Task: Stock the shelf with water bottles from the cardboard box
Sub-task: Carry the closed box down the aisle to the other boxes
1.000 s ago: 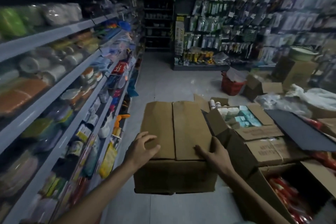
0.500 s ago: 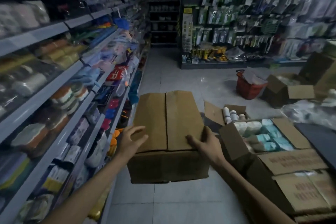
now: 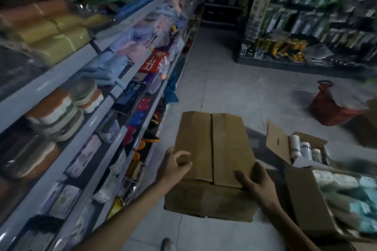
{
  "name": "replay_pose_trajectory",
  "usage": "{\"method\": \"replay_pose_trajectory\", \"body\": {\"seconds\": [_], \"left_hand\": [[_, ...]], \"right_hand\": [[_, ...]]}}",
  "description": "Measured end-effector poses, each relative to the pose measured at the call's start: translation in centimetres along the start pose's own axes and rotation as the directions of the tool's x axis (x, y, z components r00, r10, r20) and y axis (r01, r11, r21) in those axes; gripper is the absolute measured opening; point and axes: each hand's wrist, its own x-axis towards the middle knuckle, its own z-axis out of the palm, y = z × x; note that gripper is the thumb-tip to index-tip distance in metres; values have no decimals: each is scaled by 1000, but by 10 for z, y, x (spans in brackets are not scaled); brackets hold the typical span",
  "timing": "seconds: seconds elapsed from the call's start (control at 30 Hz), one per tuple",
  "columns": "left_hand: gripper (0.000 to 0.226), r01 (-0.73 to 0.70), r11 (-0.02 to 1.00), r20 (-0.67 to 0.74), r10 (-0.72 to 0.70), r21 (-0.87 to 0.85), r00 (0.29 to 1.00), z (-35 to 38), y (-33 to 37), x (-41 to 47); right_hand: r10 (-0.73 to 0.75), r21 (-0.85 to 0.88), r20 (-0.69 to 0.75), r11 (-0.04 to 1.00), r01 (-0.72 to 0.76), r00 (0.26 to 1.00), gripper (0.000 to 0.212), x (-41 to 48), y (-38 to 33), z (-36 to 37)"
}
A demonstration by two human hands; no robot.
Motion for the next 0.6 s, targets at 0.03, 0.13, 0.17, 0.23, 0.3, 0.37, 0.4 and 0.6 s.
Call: {"method": "replay_pose_trajectory", "body": {"seconds": [0.03,0.13,0.17,0.23,0.3,0.37,0.4,0.6], "left_hand": [[26,-2,1000,7,2,3,1000,6,-9,24],[26,31,999,36,-32,41,999,35,-49,83],[28,38,998,44,-41,59,998,47,-65,100],[35,79,995,68,-84,67,994,74,-98,133],[41,123,989,121,-132,77,984,104,-132,164],[50,151,986,131,-160,74,979,137,-169,192],[55,169,983,121,-176,67,977,153,-188,205],[52,244,969,104,-247,41,963,257,-303,276]], "right_hand": [[20,11,5,1000,-20,1000,100,23,7,6],[92,53,47,994,-95,995,85,83,38,24],[121,72,52,990,-125,991,80,102,52,30],[166,66,40,984,-168,985,66,143,84,44],[195,51,37,979,-197,980,51,185,120,57],[235,49,41,970,-237,971,49,224,166,70],[249,42,51,967,-251,967,52,241,190,76],[276,10,30,961,-277,961,59,331,340,115]]}}
